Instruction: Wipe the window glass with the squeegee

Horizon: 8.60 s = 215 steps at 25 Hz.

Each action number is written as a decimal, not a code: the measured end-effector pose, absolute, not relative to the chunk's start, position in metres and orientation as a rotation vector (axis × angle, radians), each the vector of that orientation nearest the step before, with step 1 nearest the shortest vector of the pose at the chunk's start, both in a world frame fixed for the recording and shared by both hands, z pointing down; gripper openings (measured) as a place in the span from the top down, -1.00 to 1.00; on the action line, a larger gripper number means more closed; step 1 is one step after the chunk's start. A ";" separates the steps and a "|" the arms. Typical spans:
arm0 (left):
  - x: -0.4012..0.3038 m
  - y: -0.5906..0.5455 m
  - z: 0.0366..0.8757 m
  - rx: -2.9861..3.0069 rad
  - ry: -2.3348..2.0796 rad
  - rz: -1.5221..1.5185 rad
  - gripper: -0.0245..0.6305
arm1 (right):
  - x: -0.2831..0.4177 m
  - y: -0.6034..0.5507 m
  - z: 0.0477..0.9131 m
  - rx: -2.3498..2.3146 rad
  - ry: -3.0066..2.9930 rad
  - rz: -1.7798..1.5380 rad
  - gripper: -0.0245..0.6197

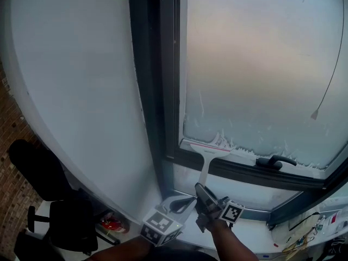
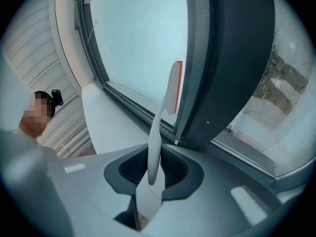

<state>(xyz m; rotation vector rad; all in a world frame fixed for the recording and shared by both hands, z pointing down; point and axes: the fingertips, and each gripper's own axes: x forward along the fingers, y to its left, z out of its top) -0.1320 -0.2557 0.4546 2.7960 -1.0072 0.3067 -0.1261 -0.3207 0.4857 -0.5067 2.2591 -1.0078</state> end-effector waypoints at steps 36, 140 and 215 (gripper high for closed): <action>-0.079 -0.246 0.454 2.811 -0.980 0.298 0.92 | -0.006 -0.324 0.122 -0.465 2.457 -0.184 0.64; -0.054 -0.239 0.472 2.783 -0.964 0.356 0.92 | 0.015 -0.297 0.485 -0.614 2.185 -1.007 0.64; 0.040 -0.212 0.453 2.835 -0.918 0.298 0.92 | 0.161 -0.291 0.134 -0.342 2.496 -0.243 0.64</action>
